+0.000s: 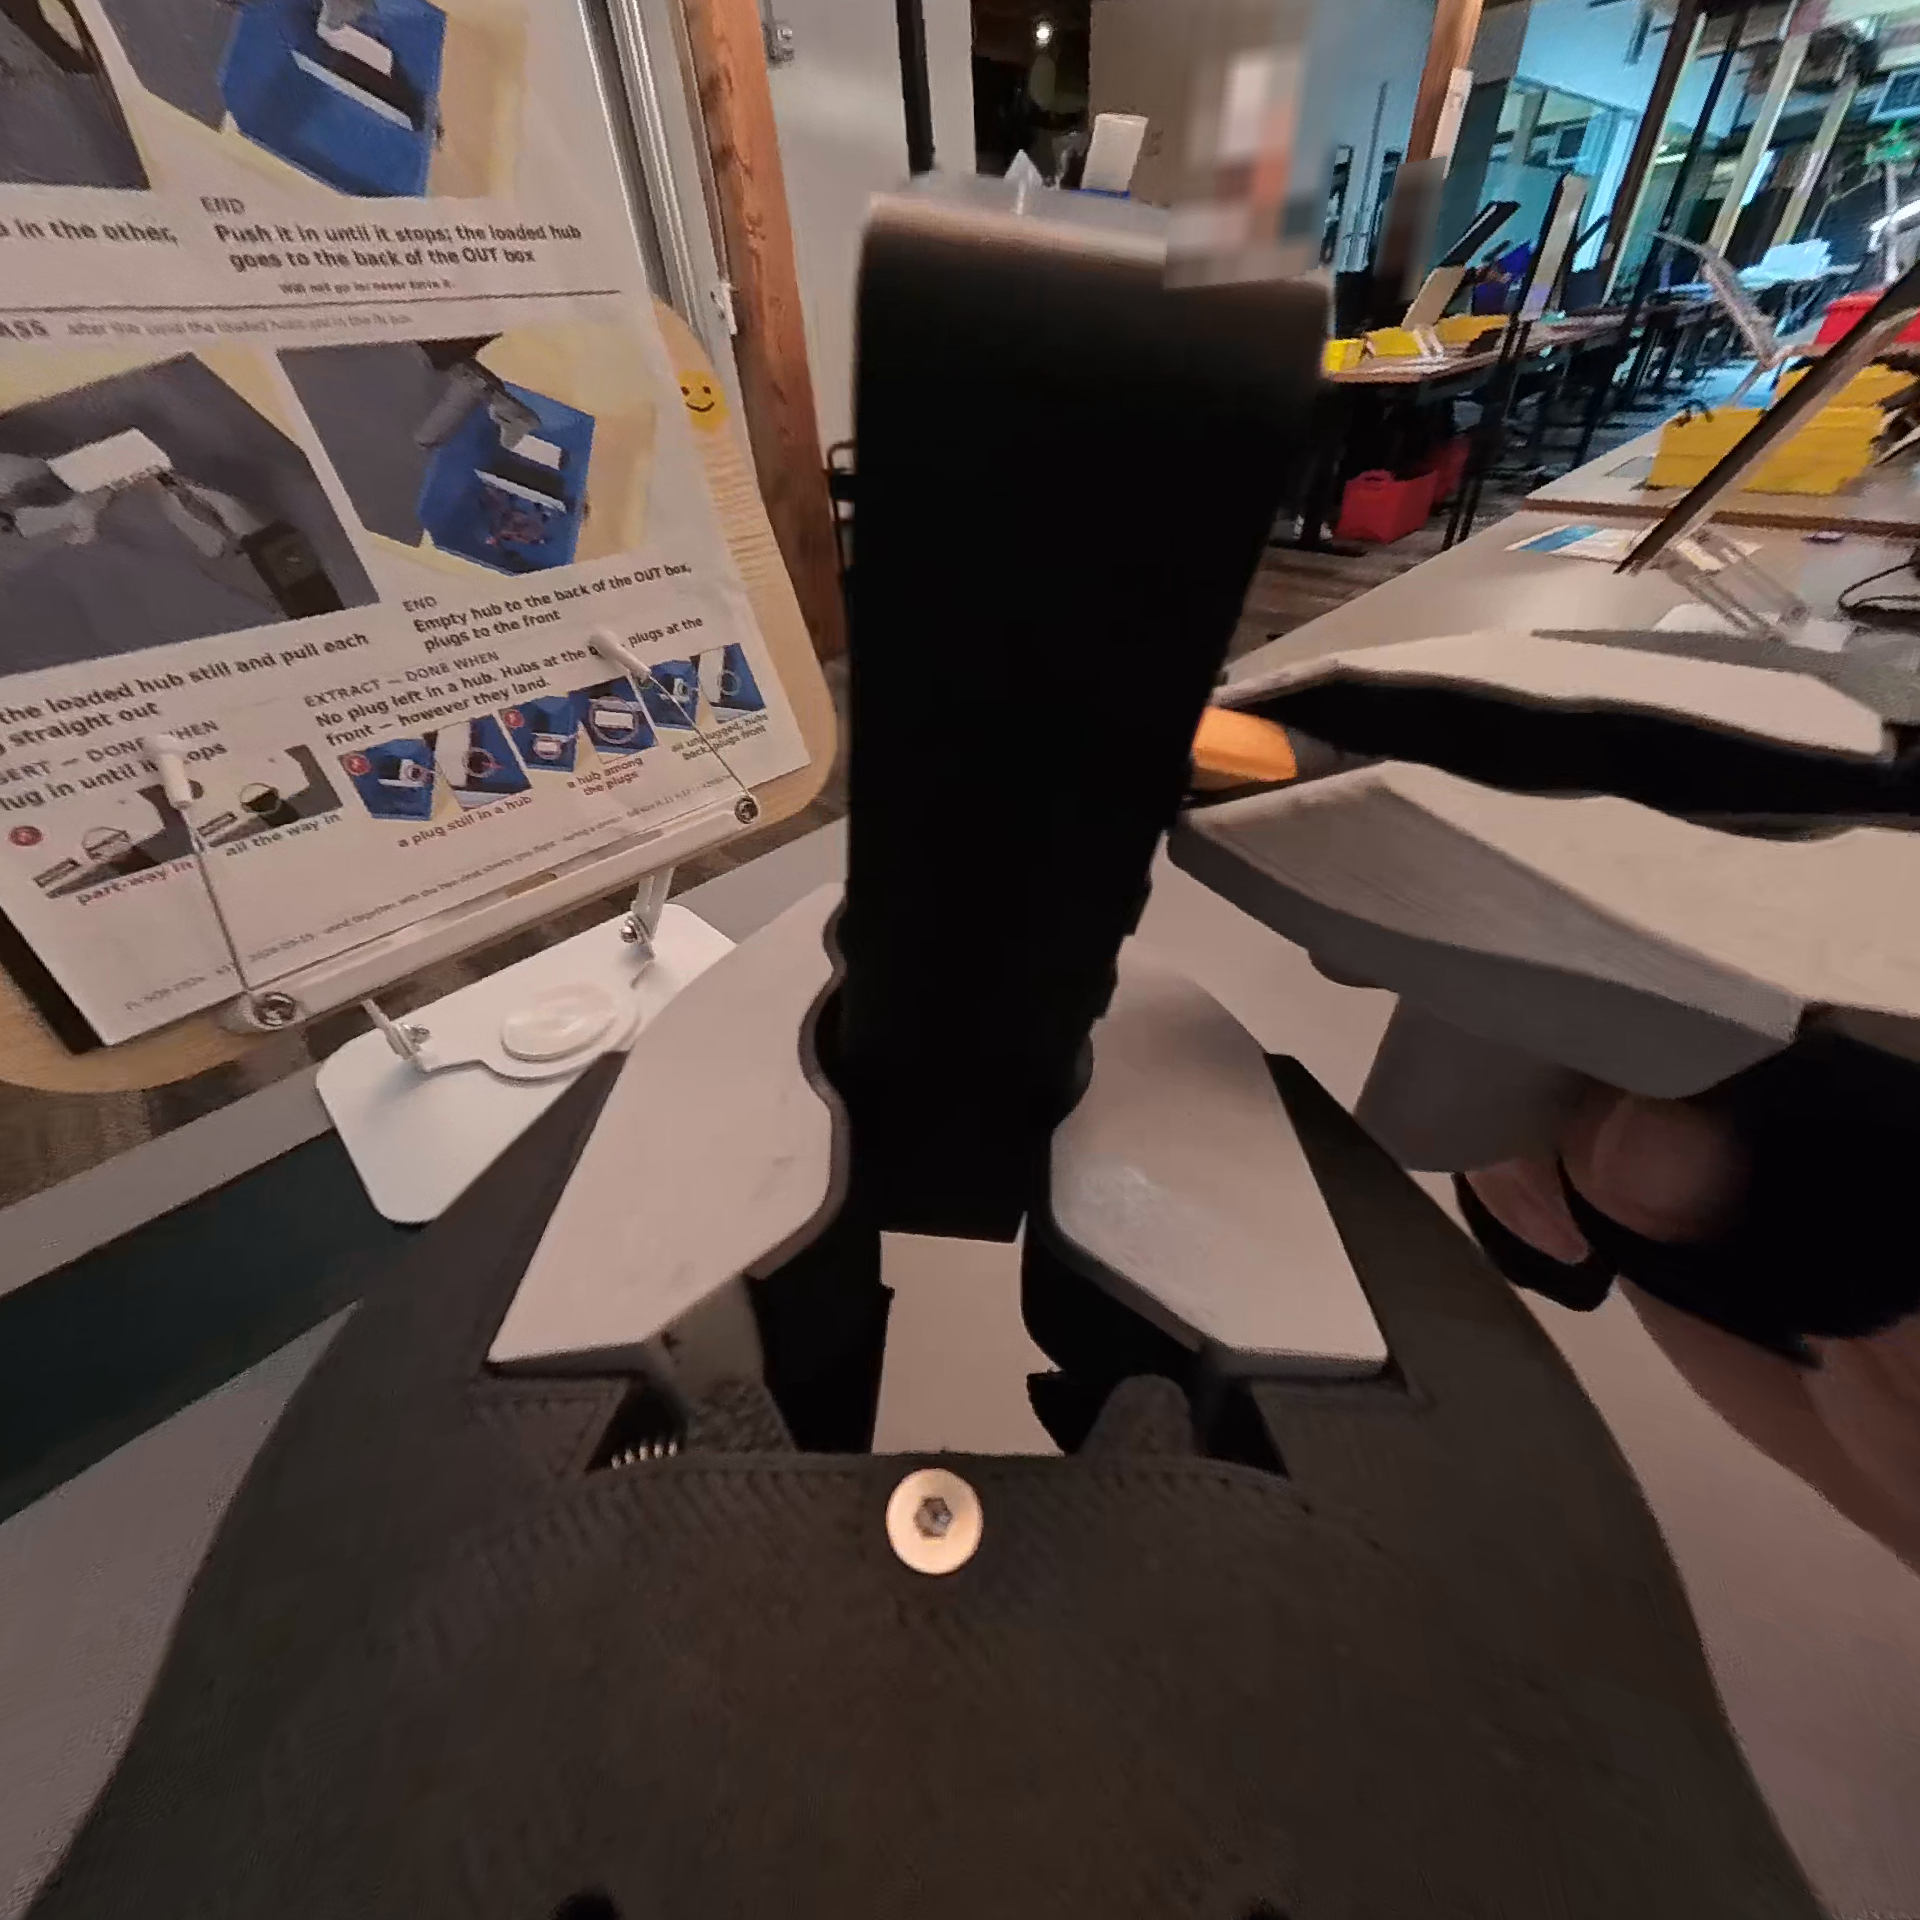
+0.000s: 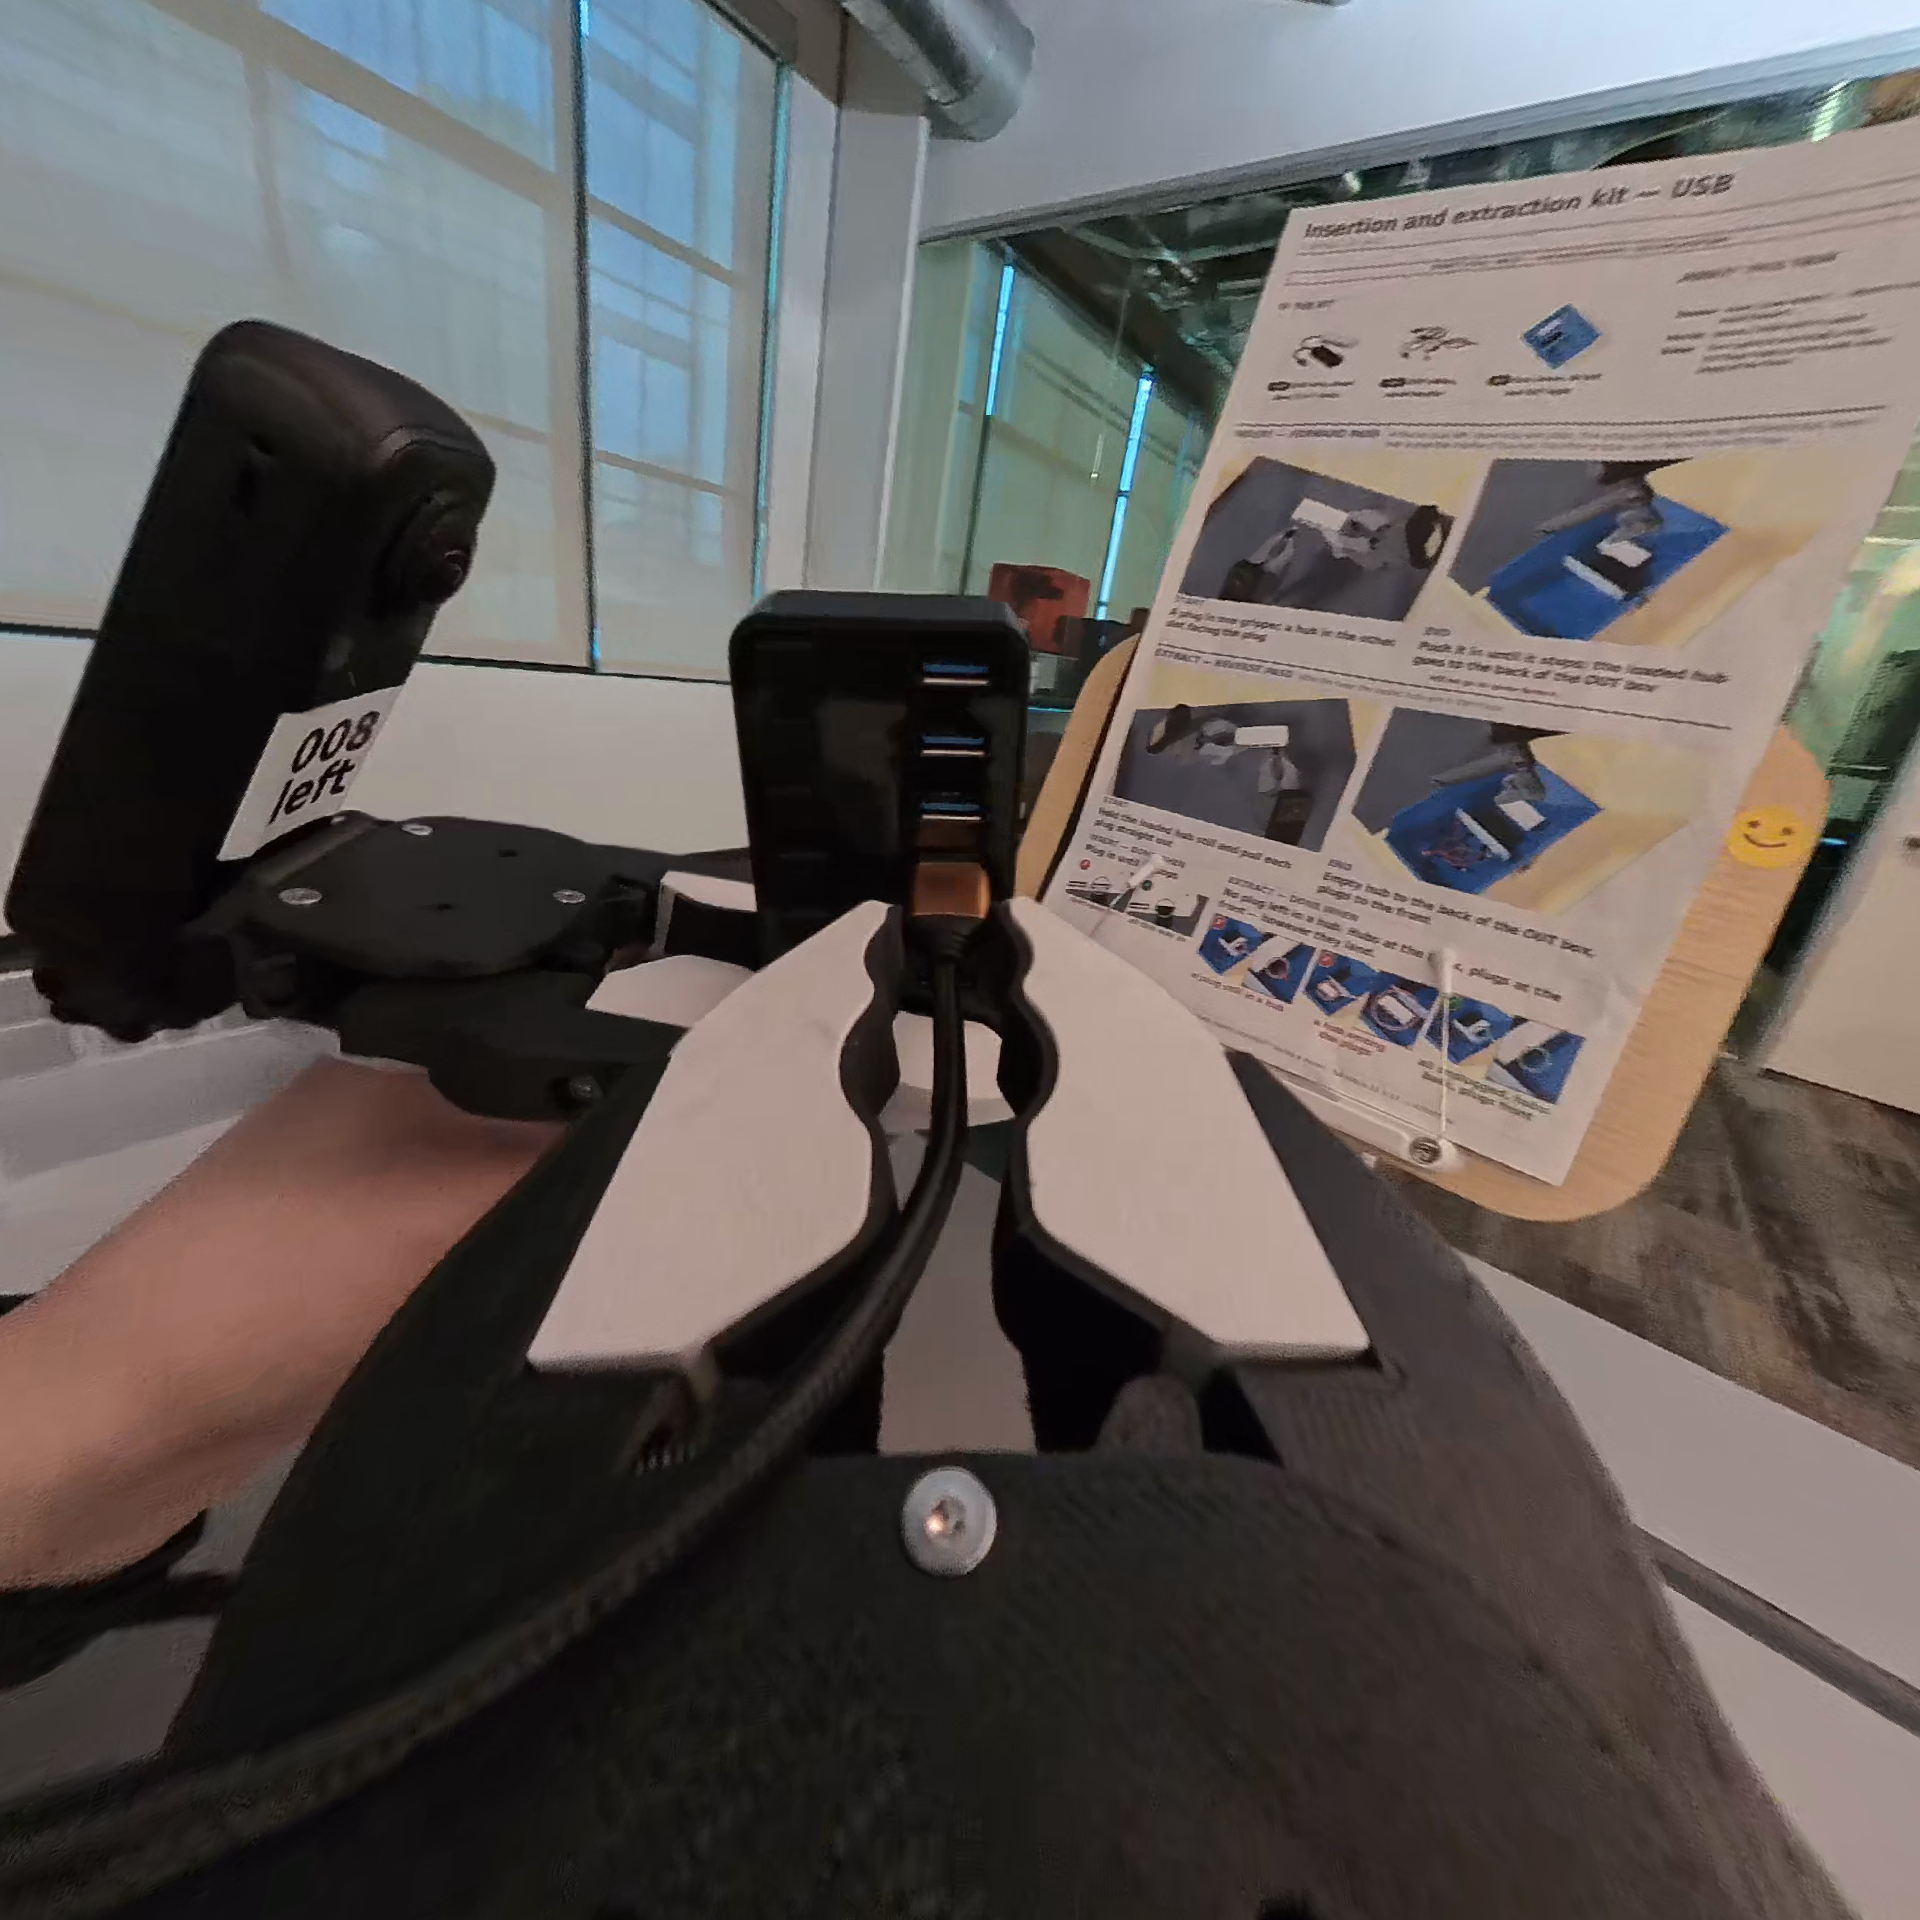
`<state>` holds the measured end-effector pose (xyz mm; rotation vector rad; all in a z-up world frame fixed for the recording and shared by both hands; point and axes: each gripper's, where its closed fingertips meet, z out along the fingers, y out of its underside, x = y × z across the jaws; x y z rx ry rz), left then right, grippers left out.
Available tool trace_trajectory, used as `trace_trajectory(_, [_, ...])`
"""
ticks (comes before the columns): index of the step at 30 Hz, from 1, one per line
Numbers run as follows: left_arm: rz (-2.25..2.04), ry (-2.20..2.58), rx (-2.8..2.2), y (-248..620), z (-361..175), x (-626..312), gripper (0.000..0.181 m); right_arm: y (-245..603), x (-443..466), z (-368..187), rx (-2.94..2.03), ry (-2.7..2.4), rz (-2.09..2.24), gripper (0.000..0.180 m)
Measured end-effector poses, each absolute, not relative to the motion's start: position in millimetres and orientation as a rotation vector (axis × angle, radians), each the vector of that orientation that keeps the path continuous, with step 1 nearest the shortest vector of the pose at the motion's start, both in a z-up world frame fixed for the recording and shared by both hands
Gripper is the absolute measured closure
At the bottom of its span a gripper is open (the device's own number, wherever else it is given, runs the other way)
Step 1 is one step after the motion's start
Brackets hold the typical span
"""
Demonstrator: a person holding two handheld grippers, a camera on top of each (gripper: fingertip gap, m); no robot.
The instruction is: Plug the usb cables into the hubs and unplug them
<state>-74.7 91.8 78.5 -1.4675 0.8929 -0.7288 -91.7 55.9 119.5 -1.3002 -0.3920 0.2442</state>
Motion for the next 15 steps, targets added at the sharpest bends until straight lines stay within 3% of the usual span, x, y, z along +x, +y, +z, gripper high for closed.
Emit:
trace_trajectory(4, [-0.646,0.783,-1.499,109.3,82.0,-93.8,0.152,50.1,-88.4,121.8,-1.29,-0.394,0.219,0.165])
trace_trajectory(9, [-0.895,0.658,-1.53,132.0,101.4,-162.5,0.153,24.7,-45.1,128.8,-1.442,-0.524,-0.01,0.164])
trace_trajectory(15, [-0.958,0.702,-1.46,111.5,125.2,-171.6,0.153,-23.6,150.9,121.0,-1.996,-0.412,-0.454,0.164])
